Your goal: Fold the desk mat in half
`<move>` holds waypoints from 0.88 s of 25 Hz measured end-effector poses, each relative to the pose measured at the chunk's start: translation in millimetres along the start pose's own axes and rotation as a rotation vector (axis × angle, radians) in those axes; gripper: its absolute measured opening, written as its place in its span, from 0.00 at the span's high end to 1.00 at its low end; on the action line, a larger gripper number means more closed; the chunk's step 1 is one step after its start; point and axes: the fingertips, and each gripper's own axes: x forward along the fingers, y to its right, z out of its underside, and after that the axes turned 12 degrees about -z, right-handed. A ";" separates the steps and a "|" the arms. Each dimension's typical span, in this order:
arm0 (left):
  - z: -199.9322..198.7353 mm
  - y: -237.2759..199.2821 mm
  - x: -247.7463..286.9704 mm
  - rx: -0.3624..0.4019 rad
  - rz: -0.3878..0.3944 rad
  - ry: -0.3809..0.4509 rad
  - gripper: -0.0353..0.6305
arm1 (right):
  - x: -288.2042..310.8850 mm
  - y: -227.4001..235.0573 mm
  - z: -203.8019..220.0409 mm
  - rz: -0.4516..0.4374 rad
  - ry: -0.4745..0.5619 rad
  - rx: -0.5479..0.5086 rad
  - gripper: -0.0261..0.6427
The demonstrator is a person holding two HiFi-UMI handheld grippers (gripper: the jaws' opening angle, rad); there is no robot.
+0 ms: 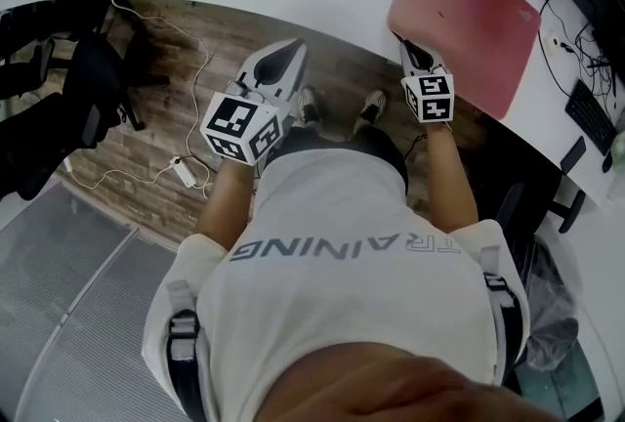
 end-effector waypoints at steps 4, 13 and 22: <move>-6.7 16.7 6.6 0.024 0.049 0.002 0.91 | -22.0 8.5 -12.0 0.046 0.059 0.030 0.91; -18.0 71.6 29.9 0.090 0.161 -0.004 0.91 | -88.3 54.2 -23.2 0.182 0.154 0.051 0.91; -18.3 118.0 51.1 0.130 0.217 -0.021 0.91 | -141.4 96.6 3.9 0.209 0.323 0.326 0.91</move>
